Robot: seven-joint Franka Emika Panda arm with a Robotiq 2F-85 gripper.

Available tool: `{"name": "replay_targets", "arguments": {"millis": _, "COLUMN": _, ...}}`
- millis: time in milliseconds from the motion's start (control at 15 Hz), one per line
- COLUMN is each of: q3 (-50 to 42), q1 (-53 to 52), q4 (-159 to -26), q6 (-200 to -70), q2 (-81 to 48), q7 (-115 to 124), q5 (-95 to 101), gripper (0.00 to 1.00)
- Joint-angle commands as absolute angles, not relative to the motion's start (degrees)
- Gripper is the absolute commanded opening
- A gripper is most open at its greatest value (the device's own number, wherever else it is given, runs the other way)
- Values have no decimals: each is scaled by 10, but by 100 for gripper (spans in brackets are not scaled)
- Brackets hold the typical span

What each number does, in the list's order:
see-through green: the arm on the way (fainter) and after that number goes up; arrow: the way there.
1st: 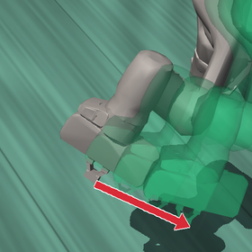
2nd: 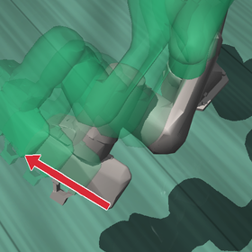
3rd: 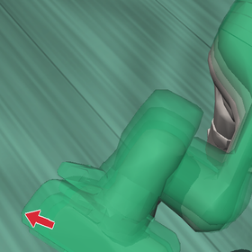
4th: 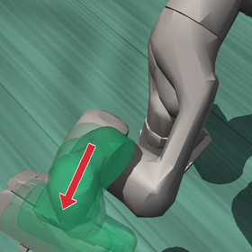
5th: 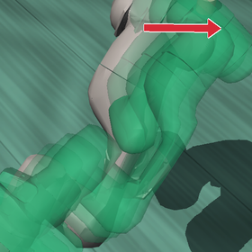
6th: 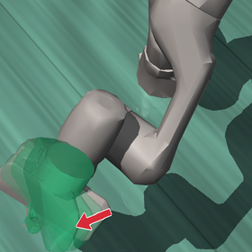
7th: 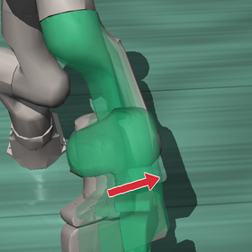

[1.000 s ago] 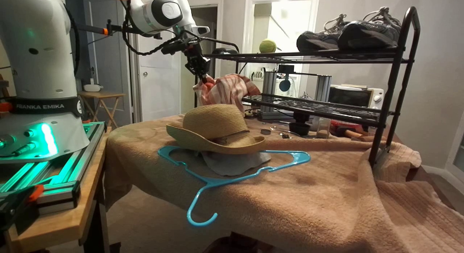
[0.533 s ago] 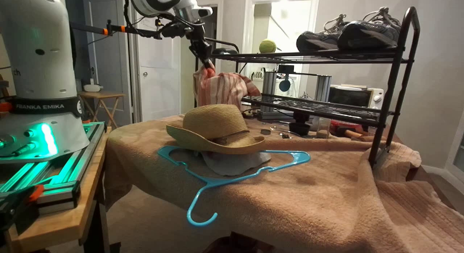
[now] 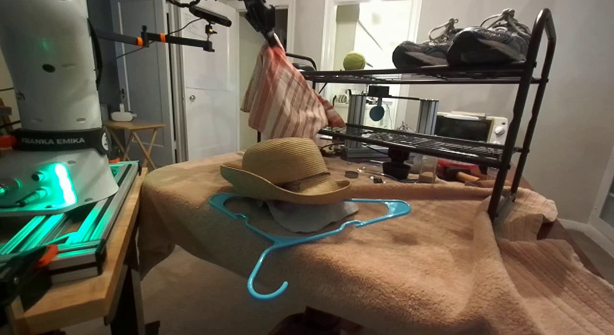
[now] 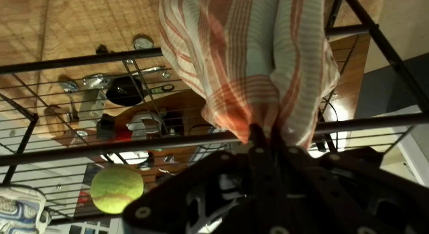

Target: Put the orange and white towel on the top rack

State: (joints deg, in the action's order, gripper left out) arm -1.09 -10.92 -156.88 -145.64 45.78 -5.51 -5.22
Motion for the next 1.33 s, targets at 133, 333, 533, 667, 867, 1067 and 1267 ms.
{"name": "replay_targets", "arguments": {"millis": 133, "q3": 34, "q1": -146, "q4": -1518, "q6": -1434, "q2": 481, "q7": -39, "q5": -64, "gripper": 1}}
{"name": "replay_targets", "arguments": {"millis": 333, "q3": 78, "q1": -150, "q4": -1456, "q6": -1462, "q2": 422, "q7": -27, "q5": -48, "gripper": 1}}
{"name": "replay_targets", "arguments": {"millis": 533, "q3": 126, "q1": -108, "q4": -1390, "q6": -1499, "q2": 352, "q7": -8, "q5": -7, "gripper": 1}}
{"name": "replay_targets", "arguments": {"millis": 667, "q3": 149, "q1": -66, "q4": -1343, "q6": -1518, "q2": 304, "q7": 13, "q5": 34, "gripper": 1}}
{"name": "replay_targets", "arguments": {"millis": 867, "q3": 174, "q1": 0, "q4": -1267, "q6": -1510, "q2": 242, "q7": 57, "q5": 106, "gripper": 1}}
{"name": "replay_targets", "arguments": {"millis": 1067, "q3": 188, "q1": 31, "q4": -1194, "q6": -1500, "q2": 188, "q7": 92, "q5": 161, "gripper": 1}}
{"name": "replay_targets", "arguments": {"millis": 1267, "q3": 201, "q1": 43, "q4": -1126, "q6": -1497, "q2": 134, "q7": 125, "q5": 228, "gripper": 1}}
